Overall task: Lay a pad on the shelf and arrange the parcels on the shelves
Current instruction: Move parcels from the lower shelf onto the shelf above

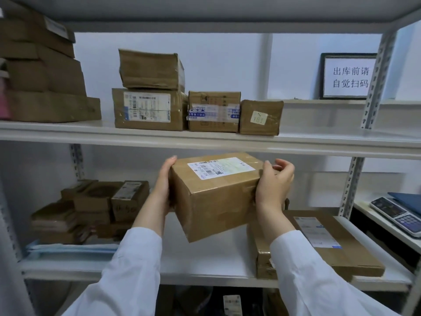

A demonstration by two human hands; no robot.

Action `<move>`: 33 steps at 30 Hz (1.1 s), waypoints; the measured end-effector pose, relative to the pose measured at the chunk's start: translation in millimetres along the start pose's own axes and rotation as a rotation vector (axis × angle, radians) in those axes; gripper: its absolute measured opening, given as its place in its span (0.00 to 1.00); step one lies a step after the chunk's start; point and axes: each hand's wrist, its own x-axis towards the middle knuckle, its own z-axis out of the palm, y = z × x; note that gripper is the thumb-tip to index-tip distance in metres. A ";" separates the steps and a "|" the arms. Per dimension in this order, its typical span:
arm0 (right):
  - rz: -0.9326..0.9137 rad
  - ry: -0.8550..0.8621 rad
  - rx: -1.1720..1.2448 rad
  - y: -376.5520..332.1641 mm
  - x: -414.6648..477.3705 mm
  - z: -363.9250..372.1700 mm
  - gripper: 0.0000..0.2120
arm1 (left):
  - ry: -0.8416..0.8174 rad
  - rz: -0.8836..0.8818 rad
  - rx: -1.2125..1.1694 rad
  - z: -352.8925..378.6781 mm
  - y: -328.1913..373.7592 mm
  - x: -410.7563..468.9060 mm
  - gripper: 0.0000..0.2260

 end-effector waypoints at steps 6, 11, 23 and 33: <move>-0.228 0.048 0.139 -38.9 -26.2 4.3 0.06 | -0.044 0.216 -0.123 -8.1 26.0 -17.3 0.21; -0.362 -0.071 0.222 -68.0 -27.6 11.5 0.08 | -0.125 0.373 -0.181 -9.5 40.7 -25.4 0.19; -0.456 -0.341 0.187 -102.4 -11.8 29.3 0.31 | 0.058 0.487 -0.266 17.8 88.5 -32.6 0.26; -0.621 -0.642 0.168 -103.8 16.5 44.5 0.39 | 0.228 0.467 -0.309 77.6 139.3 -34.3 0.26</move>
